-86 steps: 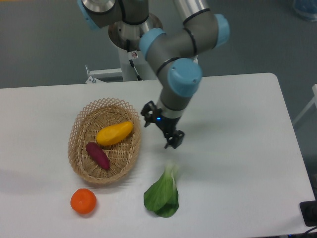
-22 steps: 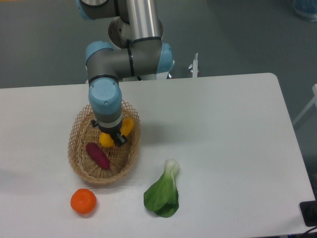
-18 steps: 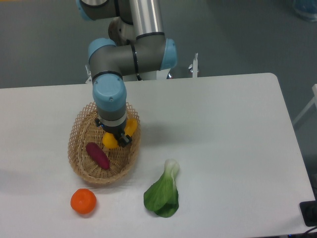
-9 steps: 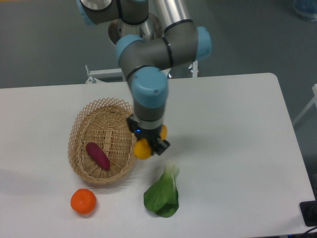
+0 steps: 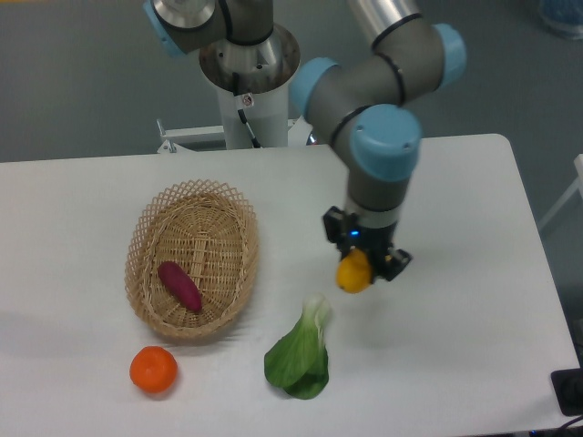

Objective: Pick up the mango from the basket

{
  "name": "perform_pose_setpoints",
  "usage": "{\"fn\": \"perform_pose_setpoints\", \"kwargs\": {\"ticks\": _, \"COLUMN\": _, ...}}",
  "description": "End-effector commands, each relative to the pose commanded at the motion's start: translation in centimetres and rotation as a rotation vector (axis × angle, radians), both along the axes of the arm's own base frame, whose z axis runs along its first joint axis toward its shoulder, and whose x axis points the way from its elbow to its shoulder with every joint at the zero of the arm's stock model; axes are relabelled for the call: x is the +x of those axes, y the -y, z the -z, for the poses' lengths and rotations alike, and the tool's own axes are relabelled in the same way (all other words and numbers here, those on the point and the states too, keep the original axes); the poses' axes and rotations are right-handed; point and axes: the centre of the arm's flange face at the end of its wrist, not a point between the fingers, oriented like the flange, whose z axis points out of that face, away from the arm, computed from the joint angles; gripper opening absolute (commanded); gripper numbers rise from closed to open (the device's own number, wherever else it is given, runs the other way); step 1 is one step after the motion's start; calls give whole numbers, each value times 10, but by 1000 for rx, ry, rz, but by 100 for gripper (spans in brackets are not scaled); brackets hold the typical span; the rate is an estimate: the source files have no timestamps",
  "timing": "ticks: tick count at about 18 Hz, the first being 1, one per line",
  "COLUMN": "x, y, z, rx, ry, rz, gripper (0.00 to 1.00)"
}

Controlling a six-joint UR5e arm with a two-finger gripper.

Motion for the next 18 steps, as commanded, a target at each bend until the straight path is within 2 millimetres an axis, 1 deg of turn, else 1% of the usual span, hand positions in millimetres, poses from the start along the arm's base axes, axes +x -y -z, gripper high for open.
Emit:
{"fn": "perform_pose_setpoints", "kwargs": {"ticks": 3, "x": -16, "y": 11, "z": 7, "rx": -13, "ry": -9, "rz": 8, "gripper": 46}}
{"fn": "perform_pose_setpoints", "kwargs": {"ticks": 4, "x": -21, "y": 11, "z": 6, "rx": -19, "ry": -19, "rz": 41, "gripper": 46}}
{"fn": "perform_pose_setpoints", "kwargs": {"ticks": 5, "x": -26, "y": 13, "z": 10, "rx": -33, "ry": -19, "rz": 70, "gripper": 46}}
{"fn": "perform_pose_setpoints", "kwargs": {"ticks": 6, "x": -34, "y": 18, "z": 10, "rx": -36, "ry": -23, "rz": 76, "gripper": 46}}
{"fn": "perform_pose_setpoints", "kwargs": {"ticks": 8, "x": -45, "y": 15, "z": 16, "rx": -37, "ry": -22, "rz": 73, "gripper": 46}}
{"fn": "perform_pose_setpoints", "kwargs": {"ticks": 10, "x": -53, "y": 11, "z": 17, "rx": -37, "ry": -26, "rz": 72, "gripper": 46}}
{"fn": "perform_pose_setpoints", "kwargs": {"ticks": 12, "x": -57, "y": 9, "z": 20, "rx": -36, "ry": -26, "rz": 70, "gripper": 46}}
{"fn": "perform_pose_setpoints", "kwargs": {"ticks": 16, "x": -55, "y": 9, "z": 19, "rx": -37, "ry": -26, "rz": 73, "gripper": 46}}
{"fn": "perform_pose_setpoints", "kwargs": {"ticks": 18, "x": -53, "y": 9, "z": 22, "rx": -39, "ry": -21, "rz": 72, "gripper": 46}}
